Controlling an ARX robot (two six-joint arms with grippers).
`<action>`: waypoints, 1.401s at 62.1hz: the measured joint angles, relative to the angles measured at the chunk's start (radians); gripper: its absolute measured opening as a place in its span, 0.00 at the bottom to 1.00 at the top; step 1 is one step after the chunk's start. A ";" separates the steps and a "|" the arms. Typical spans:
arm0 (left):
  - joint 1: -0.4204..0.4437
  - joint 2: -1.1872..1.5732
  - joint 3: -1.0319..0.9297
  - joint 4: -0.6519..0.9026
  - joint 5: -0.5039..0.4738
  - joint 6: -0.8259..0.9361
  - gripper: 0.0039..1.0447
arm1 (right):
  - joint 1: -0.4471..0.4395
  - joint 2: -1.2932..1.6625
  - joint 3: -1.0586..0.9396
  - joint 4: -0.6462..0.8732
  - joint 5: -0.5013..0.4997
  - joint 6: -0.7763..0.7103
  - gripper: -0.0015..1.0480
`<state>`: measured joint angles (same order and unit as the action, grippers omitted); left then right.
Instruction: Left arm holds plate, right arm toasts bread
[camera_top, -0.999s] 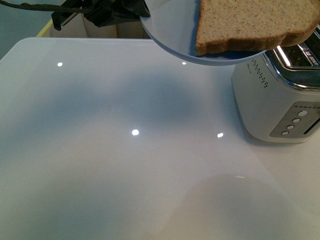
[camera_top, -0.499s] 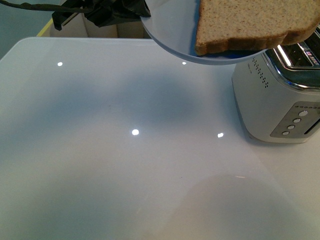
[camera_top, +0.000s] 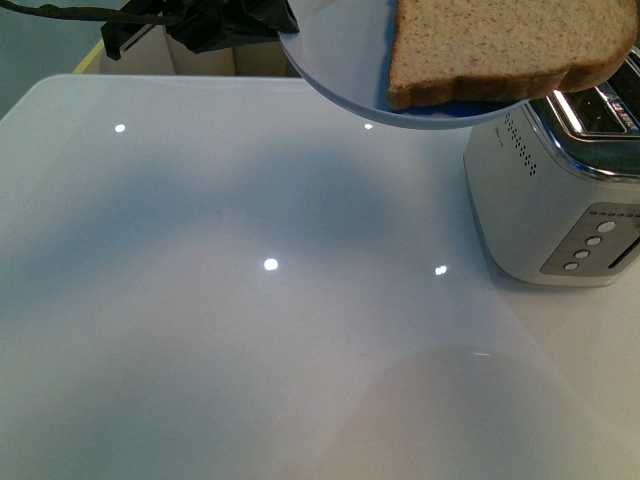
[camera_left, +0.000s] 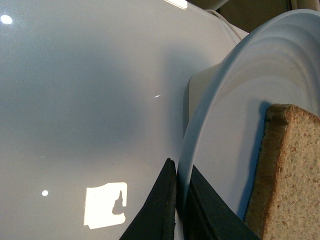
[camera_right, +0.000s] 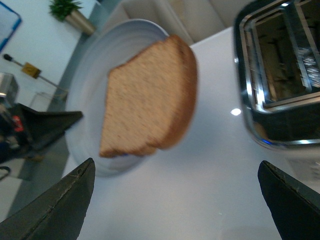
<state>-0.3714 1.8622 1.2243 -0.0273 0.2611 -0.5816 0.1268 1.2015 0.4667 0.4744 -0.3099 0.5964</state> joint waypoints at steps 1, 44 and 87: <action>0.000 0.000 0.000 0.000 0.000 0.000 0.03 | 0.003 0.010 0.005 0.006 -0.002 0.005 0.92; 0.000 0.000 0.000 0.000 0.000 -0.002 0.03 | 0.047 0.276 0.121 0.108 0.005 0.096 0.24; 0.000 0.000 0.000 0.000 0.000 -0.008 0.03 | -0.098 0.087 0.380 -0.150 0.128 -0.104 0.03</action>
<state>-0.3714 1.8622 1.2243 -0.0273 0.2615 -0.5896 0.0292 1.2888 0.8467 0.3248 -0.1818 0.4927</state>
